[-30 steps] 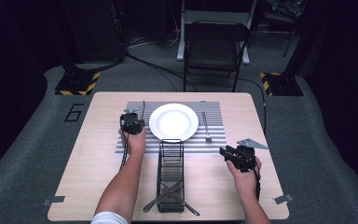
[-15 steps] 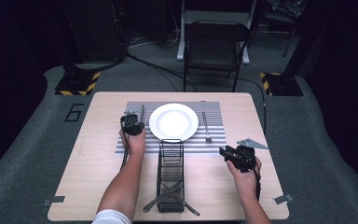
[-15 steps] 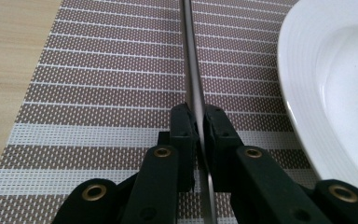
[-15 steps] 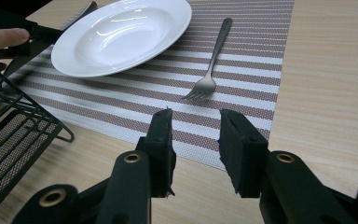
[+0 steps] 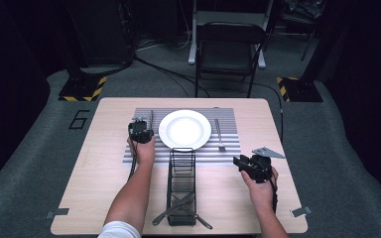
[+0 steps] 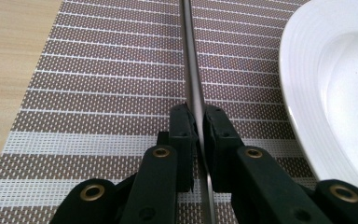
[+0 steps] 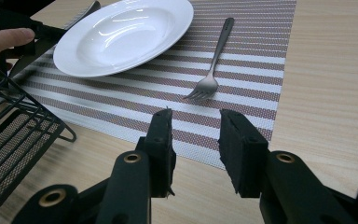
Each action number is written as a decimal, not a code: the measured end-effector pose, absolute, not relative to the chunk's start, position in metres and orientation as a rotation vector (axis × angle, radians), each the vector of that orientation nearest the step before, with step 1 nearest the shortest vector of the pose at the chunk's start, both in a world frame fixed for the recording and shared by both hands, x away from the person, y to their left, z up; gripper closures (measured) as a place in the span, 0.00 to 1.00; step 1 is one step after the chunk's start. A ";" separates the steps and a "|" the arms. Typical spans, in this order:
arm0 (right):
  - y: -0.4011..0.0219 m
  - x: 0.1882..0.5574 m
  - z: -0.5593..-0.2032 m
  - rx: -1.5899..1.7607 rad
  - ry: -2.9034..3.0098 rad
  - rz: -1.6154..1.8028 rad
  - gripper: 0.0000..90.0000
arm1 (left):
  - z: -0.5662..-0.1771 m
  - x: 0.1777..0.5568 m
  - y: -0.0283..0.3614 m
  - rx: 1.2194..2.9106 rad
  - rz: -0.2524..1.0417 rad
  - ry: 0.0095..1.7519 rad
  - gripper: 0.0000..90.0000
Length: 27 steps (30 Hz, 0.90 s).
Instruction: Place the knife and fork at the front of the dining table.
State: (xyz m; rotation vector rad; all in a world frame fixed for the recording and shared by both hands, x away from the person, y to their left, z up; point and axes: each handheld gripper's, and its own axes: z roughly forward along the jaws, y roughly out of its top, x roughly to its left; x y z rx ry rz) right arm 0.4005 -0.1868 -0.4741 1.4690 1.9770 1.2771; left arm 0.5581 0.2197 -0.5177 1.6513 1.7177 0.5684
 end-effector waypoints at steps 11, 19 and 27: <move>-0.186 0.402 -0.475 1.470 1.980 1.275 0.72 | -0.518 0.558 0.220 1.668 0.581 1.703 0.91; -0.188 0.402 -0.475 1.474 1.976 1.273 0.72 | -0.516 0.557 0.227 1.660 0.589 1.711 0.88; -0.187 0.402 -0.475 1.471 1.972 1.272 0.72 | -0.500 0.551 0.234 1.677 0.625 1.656 0.80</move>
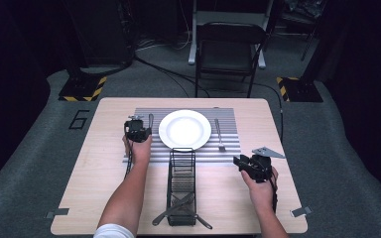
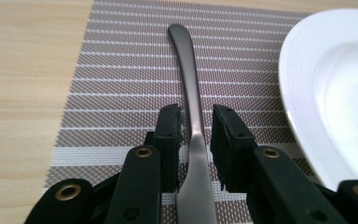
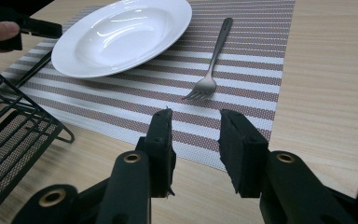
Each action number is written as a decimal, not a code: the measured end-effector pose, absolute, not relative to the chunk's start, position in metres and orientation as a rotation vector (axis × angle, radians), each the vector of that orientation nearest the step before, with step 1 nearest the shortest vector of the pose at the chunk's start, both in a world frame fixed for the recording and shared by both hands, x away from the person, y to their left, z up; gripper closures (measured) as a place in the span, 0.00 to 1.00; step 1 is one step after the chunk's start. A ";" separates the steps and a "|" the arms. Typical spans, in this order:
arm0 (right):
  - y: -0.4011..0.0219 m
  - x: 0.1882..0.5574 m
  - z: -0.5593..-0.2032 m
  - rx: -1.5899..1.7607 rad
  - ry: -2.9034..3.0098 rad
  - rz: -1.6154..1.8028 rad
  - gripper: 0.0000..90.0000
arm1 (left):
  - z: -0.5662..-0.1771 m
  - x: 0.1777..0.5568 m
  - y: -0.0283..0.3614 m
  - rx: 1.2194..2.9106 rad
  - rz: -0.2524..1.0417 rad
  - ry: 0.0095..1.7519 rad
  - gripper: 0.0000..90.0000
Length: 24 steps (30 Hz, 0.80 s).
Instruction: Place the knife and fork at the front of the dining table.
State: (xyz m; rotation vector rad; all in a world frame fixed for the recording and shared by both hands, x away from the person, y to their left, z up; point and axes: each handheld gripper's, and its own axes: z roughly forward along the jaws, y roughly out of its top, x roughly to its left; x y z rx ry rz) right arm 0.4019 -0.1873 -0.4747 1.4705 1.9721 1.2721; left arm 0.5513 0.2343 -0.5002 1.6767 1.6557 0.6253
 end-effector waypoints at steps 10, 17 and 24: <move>-0.184 0.402 -0.476 1.465 1.980 1.250 0.70 | -0.482 0.535 0.251 1.676 0.589 1.605 0.74; -0.183 0.402 -0.476 1.463 1.976 1.250 0.69 | -0.476 0.522 0.253 1.690 0.554 1.563 0.68; -0.183 0.401 -0.475 1.467 1.972 1.248 0.69 | -0.461 0.502 0.256 1.733 0.583 1.465 0.64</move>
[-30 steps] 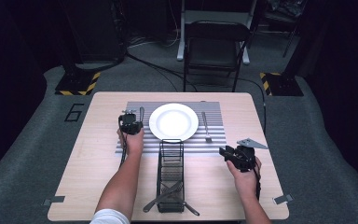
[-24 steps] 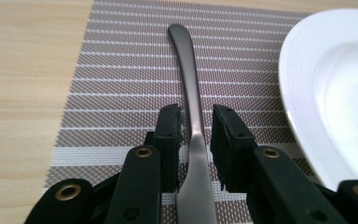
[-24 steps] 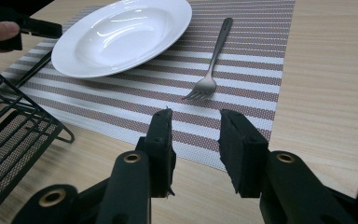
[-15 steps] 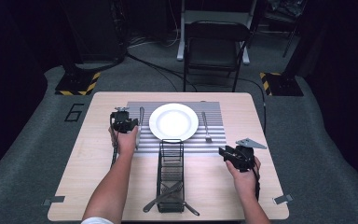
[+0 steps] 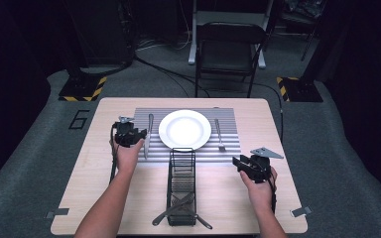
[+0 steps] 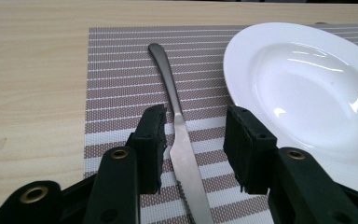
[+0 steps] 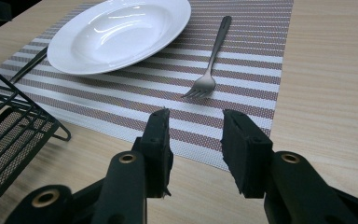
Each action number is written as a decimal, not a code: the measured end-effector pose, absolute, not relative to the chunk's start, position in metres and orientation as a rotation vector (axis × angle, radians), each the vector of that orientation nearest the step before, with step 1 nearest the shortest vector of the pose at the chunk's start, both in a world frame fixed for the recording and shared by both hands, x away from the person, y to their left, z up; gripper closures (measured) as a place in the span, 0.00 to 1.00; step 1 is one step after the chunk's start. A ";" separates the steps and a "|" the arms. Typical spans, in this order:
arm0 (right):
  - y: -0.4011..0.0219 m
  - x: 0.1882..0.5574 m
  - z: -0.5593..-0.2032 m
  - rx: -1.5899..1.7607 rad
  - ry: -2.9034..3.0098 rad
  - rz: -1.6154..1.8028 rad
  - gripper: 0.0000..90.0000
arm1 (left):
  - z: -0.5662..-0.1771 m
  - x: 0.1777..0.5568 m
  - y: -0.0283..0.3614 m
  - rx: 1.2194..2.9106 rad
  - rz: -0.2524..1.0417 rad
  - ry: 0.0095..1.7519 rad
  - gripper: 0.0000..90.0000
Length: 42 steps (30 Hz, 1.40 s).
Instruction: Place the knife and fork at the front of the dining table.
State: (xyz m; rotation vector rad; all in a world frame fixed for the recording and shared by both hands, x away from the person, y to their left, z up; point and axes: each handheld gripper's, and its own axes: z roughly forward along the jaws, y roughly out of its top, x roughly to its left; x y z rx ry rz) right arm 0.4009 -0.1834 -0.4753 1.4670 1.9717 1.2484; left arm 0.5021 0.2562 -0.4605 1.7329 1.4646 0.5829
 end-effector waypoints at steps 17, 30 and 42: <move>-0.189 0.400 -0.470 1.447 1.975 1.225 0.64 | -0.430 0.449 0.278 1.798 0.590 1.298 0.57; -0.190 0.398 -0.467 1.405 1.986 1.204 0.59 | -0.432 0.416 0.291 1.816 0.571 1.224 0.53; -0.188 0.399 -0.471 1.388 1.997 1.185 0.57 | -0.458 0.389 0.305 1.844 0.539 1.218 0.49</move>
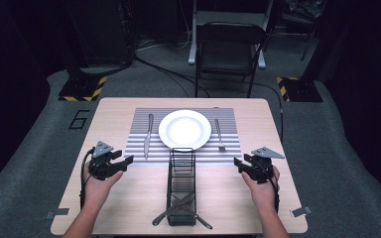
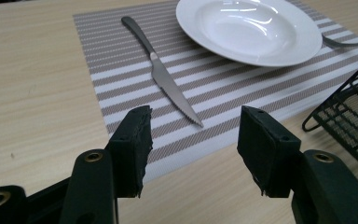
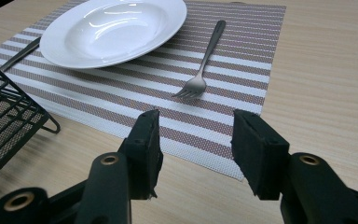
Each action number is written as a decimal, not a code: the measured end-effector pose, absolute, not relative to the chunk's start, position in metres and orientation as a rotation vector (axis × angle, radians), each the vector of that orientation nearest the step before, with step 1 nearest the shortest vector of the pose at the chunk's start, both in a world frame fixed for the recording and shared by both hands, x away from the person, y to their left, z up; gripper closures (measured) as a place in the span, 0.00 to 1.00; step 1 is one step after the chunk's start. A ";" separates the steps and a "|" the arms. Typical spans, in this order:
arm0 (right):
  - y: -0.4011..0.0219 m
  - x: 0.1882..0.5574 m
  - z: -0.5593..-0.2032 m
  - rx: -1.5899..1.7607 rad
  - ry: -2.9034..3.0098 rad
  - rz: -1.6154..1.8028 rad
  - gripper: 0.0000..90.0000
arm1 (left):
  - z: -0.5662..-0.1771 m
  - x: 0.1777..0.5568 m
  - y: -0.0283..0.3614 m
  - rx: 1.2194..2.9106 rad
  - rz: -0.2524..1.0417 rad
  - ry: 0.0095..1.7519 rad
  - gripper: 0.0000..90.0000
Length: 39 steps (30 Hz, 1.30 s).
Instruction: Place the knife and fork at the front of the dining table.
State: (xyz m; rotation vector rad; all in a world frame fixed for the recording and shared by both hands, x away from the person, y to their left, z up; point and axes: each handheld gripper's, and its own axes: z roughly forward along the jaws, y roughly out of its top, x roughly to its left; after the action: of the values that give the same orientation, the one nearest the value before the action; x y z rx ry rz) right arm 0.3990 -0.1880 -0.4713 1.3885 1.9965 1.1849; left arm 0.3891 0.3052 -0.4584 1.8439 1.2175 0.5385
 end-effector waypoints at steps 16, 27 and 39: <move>-0.184 0.403 -0.486 1.392 2.037 1.132 0.53 | -0.499 0.383 0.328 1.848 0.544 1.278 0.47; -0.180 0.407 -0.502 1.362 2.082 1.090 0.50 | -0.510 0.383 0.334 1.864 0.546 1.278 0.47; -0.170 0.407 -0.511 1.262 2.161 1.072 0.47 | -0.515 0.385 0.334 1.897 0.552 1.250 0.44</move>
State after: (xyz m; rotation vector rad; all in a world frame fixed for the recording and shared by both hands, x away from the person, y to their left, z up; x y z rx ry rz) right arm 0.4071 -0.1703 -0.5111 1.2616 2.1610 1.0721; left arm 0.3846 0.3338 -0.5146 1.8967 1.2501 0.5522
